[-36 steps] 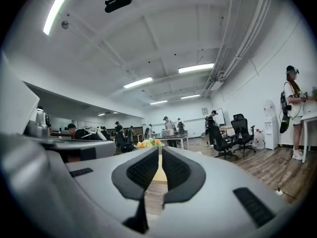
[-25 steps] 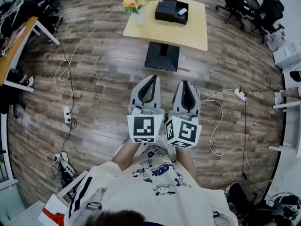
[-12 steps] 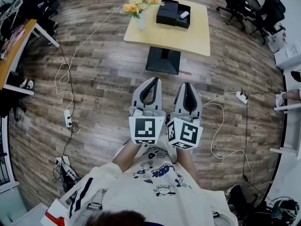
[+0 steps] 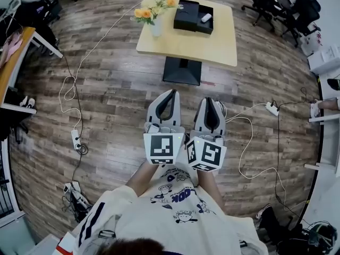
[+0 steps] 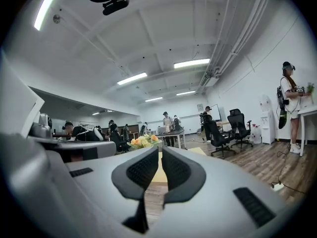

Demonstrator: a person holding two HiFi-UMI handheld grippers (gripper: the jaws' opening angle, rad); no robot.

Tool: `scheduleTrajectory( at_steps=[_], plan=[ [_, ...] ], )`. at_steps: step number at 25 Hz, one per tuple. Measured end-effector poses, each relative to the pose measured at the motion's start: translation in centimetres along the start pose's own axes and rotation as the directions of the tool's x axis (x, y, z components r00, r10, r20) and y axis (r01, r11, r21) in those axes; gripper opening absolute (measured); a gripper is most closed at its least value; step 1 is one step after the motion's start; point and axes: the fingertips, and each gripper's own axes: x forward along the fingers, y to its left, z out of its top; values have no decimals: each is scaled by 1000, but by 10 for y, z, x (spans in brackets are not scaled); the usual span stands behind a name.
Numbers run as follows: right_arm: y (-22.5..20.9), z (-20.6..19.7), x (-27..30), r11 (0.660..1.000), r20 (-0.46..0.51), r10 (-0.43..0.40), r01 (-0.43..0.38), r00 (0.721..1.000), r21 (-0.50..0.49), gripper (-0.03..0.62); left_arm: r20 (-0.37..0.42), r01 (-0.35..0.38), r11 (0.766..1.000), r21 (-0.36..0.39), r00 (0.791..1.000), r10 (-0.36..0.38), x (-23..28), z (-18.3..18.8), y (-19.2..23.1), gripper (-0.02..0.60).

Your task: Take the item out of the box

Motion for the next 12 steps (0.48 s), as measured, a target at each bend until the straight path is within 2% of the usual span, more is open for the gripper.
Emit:
scheduleTrajectory(
  at_steps=[12],
  plan=[
    [-24, -2, 63, 1000, -26, 10, -10, 1000, 11, 42, -25, -10, 1000, -3, 1000, 10, 64, -6, 6, 14]
  ],
)
